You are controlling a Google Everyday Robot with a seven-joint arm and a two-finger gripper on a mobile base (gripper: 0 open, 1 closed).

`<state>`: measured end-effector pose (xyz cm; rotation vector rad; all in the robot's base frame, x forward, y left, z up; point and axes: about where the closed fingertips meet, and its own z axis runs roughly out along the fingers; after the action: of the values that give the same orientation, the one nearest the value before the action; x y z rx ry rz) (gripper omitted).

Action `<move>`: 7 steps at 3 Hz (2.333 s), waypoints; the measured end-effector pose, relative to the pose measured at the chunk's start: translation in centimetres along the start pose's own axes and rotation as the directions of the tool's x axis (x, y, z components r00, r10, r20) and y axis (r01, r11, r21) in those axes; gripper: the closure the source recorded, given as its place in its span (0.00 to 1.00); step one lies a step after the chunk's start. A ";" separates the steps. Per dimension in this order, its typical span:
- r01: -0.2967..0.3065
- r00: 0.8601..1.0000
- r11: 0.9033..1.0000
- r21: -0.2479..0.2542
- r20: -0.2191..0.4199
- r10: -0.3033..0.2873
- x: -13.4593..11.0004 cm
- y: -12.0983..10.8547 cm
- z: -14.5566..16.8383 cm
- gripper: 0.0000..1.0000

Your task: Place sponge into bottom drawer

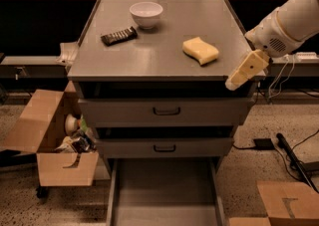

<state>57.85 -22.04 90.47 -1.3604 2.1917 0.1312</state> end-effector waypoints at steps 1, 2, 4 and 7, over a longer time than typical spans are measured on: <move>-0.004 0.998 0.999 -0.042 0.065 0.007 -1.5 -2.2 2.5 0.00; -0.043 0.990 0.996 -0.080 0.131 0.053 -3.8 -5.6 5.5 0.00; -0.117 0.970 0.985 -0.124 0.197 0.140 -6.4 -7.7 9.8 0.00; -0.248 0.934 0.967 -0.054 0.250 0.254 -6.7 -8.7 13.5 0.19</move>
Offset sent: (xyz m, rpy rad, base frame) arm 0.1209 0.0288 -0.0166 0.2228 0.0141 0.0202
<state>72.94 -16.07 84.16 -1.0042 2.1373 0.4038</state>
